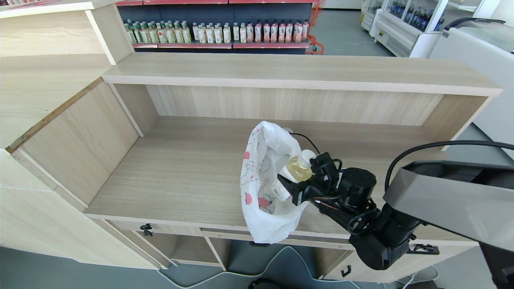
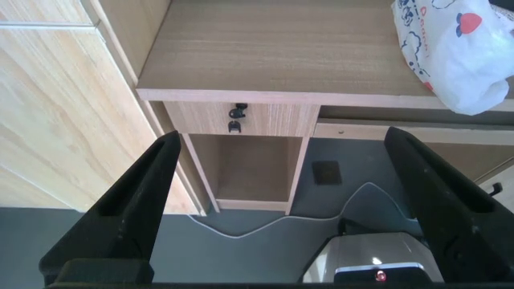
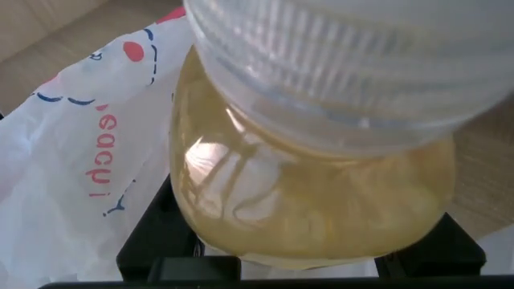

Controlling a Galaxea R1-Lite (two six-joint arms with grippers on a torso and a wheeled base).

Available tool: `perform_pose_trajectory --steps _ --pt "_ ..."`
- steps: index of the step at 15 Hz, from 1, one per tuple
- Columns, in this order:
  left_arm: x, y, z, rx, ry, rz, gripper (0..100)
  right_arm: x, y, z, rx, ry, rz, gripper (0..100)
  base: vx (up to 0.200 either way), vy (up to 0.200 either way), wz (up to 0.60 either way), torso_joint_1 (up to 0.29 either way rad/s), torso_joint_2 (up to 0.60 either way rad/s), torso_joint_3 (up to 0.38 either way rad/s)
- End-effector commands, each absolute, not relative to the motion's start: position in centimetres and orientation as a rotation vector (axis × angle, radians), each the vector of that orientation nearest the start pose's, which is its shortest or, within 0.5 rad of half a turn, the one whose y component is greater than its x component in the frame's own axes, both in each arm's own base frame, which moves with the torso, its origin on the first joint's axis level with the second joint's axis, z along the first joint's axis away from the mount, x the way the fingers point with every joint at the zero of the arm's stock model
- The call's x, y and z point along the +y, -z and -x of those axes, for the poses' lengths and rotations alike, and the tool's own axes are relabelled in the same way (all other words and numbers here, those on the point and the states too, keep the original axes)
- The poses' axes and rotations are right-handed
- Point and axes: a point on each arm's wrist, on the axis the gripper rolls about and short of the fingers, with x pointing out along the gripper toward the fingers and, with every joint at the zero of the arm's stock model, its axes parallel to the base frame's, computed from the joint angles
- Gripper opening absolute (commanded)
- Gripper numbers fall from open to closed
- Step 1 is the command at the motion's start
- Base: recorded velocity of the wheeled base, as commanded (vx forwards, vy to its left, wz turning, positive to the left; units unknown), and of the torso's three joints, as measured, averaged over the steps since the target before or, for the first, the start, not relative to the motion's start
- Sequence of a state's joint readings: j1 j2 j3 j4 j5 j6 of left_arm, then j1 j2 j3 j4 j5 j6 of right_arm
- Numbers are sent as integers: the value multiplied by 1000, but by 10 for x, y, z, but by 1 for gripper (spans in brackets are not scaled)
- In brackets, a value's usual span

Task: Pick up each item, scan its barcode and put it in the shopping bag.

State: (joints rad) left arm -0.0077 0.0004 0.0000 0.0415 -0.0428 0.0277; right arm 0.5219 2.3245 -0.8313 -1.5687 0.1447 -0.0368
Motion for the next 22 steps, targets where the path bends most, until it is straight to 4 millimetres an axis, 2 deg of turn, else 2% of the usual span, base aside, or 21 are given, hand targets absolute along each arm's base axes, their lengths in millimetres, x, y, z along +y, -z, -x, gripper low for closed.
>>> perform_pose_trajectory --steps 1,9,10,13,16,20,21,22 --pt "-1 -71 23 41 51 -27 100 208 -45 -354 -90 -681 15 0 0 0 0 0 0 0" --pt "-1 -71 23 41 51 -27 100 217 -32 -370 -93 -720 24 0 0 0 0 0 0 0" --pt "-1 -71 23 41 51 -27 100 217 -32 -371 -92 -724 26 100 0 0 0 0 0 0" --pt "-1 -71 23 41 51 -27 100 216 -38 -370 -108 -724 30 100 0 0 0 0 0 0" --pt "-1 -71 23 41 51 -27 100 213 -80 -358 -136 -731 17 100 0 0 0 0 0 0" --pt "-1 -71 23 41 51 -27 100 182 -138 -315 -143 -722 -33 100 0 0 0 0 0 0" --pt "-1 -71 23 41 51 -27 100 180 -142 -310 -142 -722 -28 100 0 0 0 0 0 0" --pt "-1 -71 23 41 51 -27 100 159 -162 -275 -114 -714 43 100 0 0 0 0 0 0"
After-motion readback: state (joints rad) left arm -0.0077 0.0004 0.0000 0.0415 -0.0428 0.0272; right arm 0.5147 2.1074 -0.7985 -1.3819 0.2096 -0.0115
